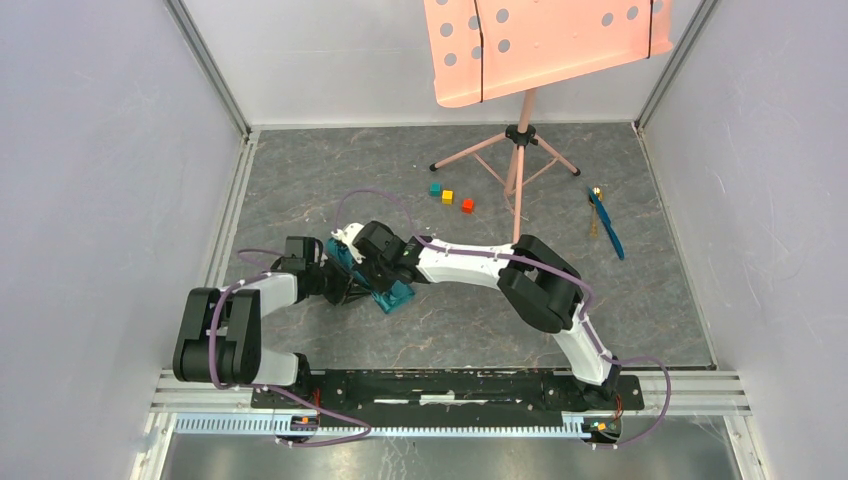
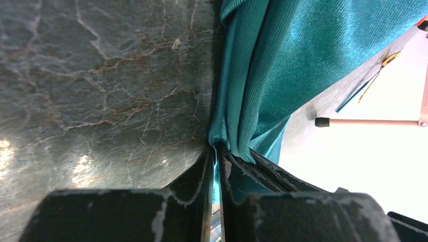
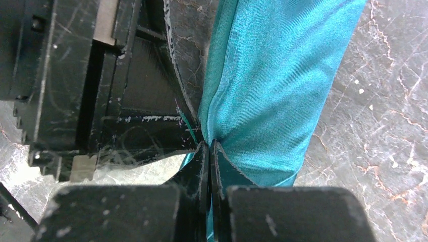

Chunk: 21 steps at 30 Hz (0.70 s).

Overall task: Fold the napkin into a case and place the utensils inside
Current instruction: Smooth out the smaller rectangle-folded napkin at the center of the board.

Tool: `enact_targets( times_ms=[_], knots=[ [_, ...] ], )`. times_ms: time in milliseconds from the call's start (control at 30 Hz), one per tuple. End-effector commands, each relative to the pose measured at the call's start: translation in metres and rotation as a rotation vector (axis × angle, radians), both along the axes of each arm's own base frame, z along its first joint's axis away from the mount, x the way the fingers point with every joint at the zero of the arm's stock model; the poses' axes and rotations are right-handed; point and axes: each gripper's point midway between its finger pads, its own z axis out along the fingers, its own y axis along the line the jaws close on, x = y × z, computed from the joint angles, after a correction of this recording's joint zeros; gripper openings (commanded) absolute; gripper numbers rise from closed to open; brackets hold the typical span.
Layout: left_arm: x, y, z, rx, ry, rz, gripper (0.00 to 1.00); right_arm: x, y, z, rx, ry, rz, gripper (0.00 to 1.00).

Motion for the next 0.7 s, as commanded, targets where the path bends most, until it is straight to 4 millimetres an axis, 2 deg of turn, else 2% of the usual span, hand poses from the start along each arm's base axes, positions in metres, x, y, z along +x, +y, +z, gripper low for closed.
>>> enact_targets(
  times_ms=[0, 100, 200, 367, 433, 533, 600, 667],
  knots=[
    [-0.007, 0.008, -0.011, 0.061, 0.032, 0.037, 0.15, -0.001, 0.005, -0.010, 0.048, 0.039, -0.029, 0.00],
    [-0.007, 0.012, -0.005, 0.085, 0.020, 0.018, 0.21, 0.000, -0.005, -0.025, 0.030, 0.045, -0.043, 0.00],
    [-0.004, 0.020, 0.009, 0.113, -0.027, 0.007, 0.27, 0.003, -0.016, -0.033, 0.020, 0.044, -0.058, 0.00],
    [0.012, 0.048, 0.049, 0.119, -0.115, 0.054, 0.34, 0.007, -0.025, -0.035, 0.031, 0.048, -0.068, 0.00],
    [0.027, 0.055, 0.070, 0.101, -0.171, 0.065, 0.34, 0.007, -0.024, -0.033, 0.037, 0.048, -0.063, 0.01],
    [0.052, 0.050, 0.091, 0.042, -0.246, 0.037, 0.31, 0.006, -0.022, -0.032, 0.047, 0.049, -0.057, 0.03],
    [0.067, 0.043, 0.096, -0.018, -0.252, 0.013, 0.28, 0.006, -0.023, -0.033, 0.046, 0.051, -0.056, 0.04],
    [0.077, 0.038, 0.092, -0.057, -0.237, -0.005, 0.26, 0.006, -0.022, -0.033, 0.050, 0.055, -0.055, 0.04]
  ],
)
